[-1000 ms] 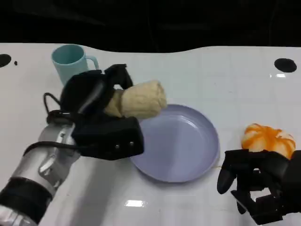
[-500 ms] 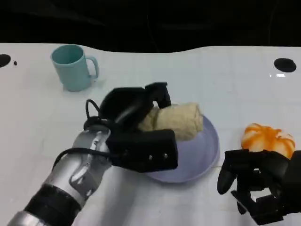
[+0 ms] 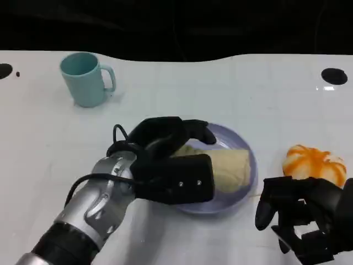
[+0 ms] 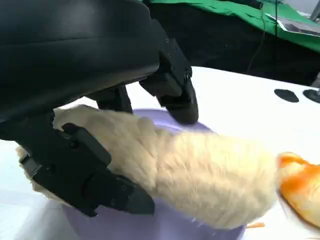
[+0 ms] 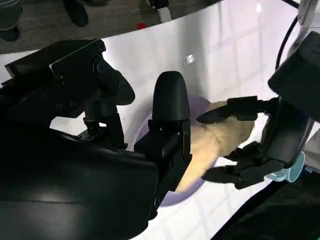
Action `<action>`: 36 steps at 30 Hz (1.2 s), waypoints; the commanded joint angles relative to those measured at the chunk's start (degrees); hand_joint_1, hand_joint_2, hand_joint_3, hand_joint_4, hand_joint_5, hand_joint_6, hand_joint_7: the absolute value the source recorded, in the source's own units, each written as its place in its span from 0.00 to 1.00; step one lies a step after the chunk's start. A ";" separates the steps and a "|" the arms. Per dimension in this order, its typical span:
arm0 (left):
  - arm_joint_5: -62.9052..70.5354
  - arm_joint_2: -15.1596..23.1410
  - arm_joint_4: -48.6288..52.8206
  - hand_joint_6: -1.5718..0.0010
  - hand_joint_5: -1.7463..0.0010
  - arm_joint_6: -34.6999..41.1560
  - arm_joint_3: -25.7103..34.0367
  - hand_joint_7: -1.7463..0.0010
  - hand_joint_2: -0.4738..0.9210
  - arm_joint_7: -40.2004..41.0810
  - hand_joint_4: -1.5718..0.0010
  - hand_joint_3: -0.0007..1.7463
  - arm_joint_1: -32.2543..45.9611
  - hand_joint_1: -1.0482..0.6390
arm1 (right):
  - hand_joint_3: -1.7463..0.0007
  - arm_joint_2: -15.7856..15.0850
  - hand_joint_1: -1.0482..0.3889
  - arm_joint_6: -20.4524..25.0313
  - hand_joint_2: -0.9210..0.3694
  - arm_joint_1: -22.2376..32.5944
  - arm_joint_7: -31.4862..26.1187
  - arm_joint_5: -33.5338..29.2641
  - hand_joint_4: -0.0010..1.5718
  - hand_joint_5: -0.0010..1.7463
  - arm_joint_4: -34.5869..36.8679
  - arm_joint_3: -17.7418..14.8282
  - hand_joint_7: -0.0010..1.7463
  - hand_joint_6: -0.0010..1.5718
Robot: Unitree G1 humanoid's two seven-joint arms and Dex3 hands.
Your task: Grasp the towel on the left side of the plate with the left hand and place it into the plate.
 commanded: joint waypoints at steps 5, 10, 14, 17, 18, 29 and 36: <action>2.90 4.79 -6.34 0.87 0.73 1.12 -0.42 1.00 1.00 -4.30 0.95 0.08 0.62 0.18 | 0.39 -0.84 0.77 -0.92 0.25 0.53 0.28 0.57 0.45 0.96 0.74 -1.06 0.82 0.44; 0.25 6.43 -11.22 0.85 0.71 2.00 2.10 0.99 1.00 -7.37 0.94 0.06 2.73 0.17 | 0.39 -0.93 0.77 -0.88 0.25 0.55 0.36 0.60 0.44 0.96 0.67 -1.22 0.82 0.43; -2.88 8.86 -16.05 0.84 0.69 1.83 5.16 0.98 1.00 -9.60 0.92 0.06 5.80 0.18 | 0.39 -0.85 0.77 -1.04 0.25 0.36 0.39 0.49 0.44 0.96 1.05 -1.16 0.82 0.43; -4.66 10.17 -18.89 0.83 0.68 2.17 6.77 0.98 1.00 -10.90 0.91 0.06 7.81 0.20 | 0.39 -0.57 0.77 -0.44 0.25 0.32 0.44 0.91 0.44 0.96 1.00 -1.29 0.81 0.43; -6.04 10.79 -20.48 0.83 0.68 2.42 7.90 0.98 1.00 -11.58 0.91 0.06 9.16 0.20 | 0.39 -0.70 0.77 -0.37 0.25 0.36 0.37 0.66 0.44 0.96 0.85 -1.17 0.82 0.43; -29.20 6.77 -34.49 0.53 0.53 12.05 20.96 0.87 1.00 -15.04 0.60 0.09 20.47 0.44 | 0.39 -0.87 0.77 -0.15 0.25 0.18 0.42 0.61 0.44 0.95 0.78 -1.15 0.81 0.43; -38.75 3.19 -45.10 0.44 0.21 24.00 25.99 0.44 0.80 -12.40 0.48 0.53 27.49 0.55 | 0.39 -1.00 0.77 -0.12 0.25 -0.06 0.52 0.61 0.44 0.95 0.74 -1.19 0.81 0.43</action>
